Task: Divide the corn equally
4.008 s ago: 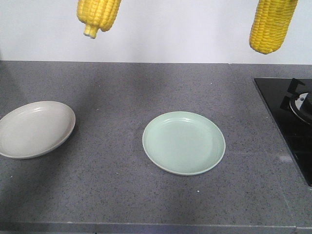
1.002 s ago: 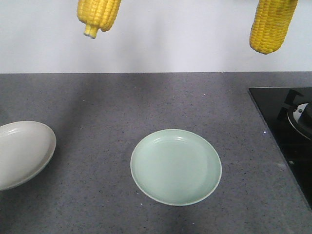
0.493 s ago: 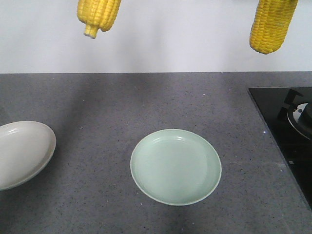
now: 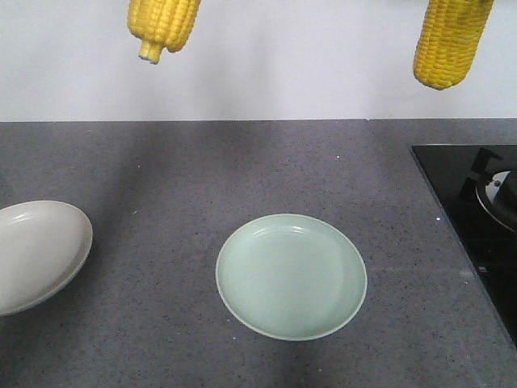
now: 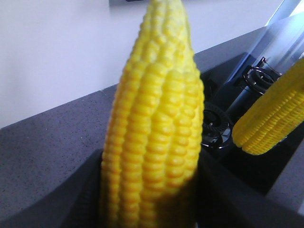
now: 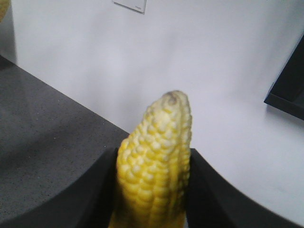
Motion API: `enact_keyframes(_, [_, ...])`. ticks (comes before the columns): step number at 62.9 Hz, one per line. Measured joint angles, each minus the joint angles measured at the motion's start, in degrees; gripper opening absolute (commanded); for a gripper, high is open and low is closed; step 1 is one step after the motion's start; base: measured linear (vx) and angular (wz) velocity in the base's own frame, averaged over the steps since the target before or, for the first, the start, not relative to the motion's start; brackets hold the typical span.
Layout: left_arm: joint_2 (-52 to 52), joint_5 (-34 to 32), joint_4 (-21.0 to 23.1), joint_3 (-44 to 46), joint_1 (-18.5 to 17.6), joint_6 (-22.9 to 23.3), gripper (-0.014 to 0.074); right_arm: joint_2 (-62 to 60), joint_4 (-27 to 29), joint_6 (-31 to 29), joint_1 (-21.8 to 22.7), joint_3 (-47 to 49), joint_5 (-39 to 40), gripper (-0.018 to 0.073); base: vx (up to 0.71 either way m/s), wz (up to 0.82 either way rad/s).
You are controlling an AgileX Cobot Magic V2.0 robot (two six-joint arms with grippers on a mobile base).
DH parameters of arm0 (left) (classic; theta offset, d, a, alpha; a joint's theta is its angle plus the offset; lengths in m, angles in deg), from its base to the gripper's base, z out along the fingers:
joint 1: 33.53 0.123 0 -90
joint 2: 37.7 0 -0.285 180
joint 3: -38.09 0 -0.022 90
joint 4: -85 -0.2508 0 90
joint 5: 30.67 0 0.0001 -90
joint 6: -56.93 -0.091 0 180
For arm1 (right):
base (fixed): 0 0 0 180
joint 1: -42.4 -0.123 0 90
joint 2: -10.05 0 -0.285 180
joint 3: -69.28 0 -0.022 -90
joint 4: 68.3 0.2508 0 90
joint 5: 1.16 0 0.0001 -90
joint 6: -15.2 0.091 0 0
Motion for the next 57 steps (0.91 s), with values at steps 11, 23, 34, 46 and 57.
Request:
enact_keyframes(11, [0.00,0.00,0.00,0.00,0.00,0.00,-0.0006,0.00,0.00,0.00,0.00,0.00,0.00,-0.0006,0.00,0.00])
enact_keyframes(23, [0.00,0.00,0.00,0.00,0.00,0.00,-0.0006,0.00,0.06,0.00,0.00,0.00,0.00,-0.0006,0.00,0.00])
enact_keyframes(34, [0.00,0.00,0.00,0.00,0.00,0.00,-0.0006,0.05,2.87,2.95,0.00,0.00,-0.20,-0.0006,0.00,0.00])
enact_keyframes(46, [0.00,0.00,0.00,0.00,0.00,-0.37,-0.0006,2.69,11.58,7.06,0.00,0.02,-9.21,-0.0006,0.00,0.00])
enact_keyframes(57, [0.00,0.00,-2.45,0.00,0.00,-1.34,-0.0006,8.61,17.16,6.38,-0.40,-0.75,-16.52,-0.0006,0.00,0.00])
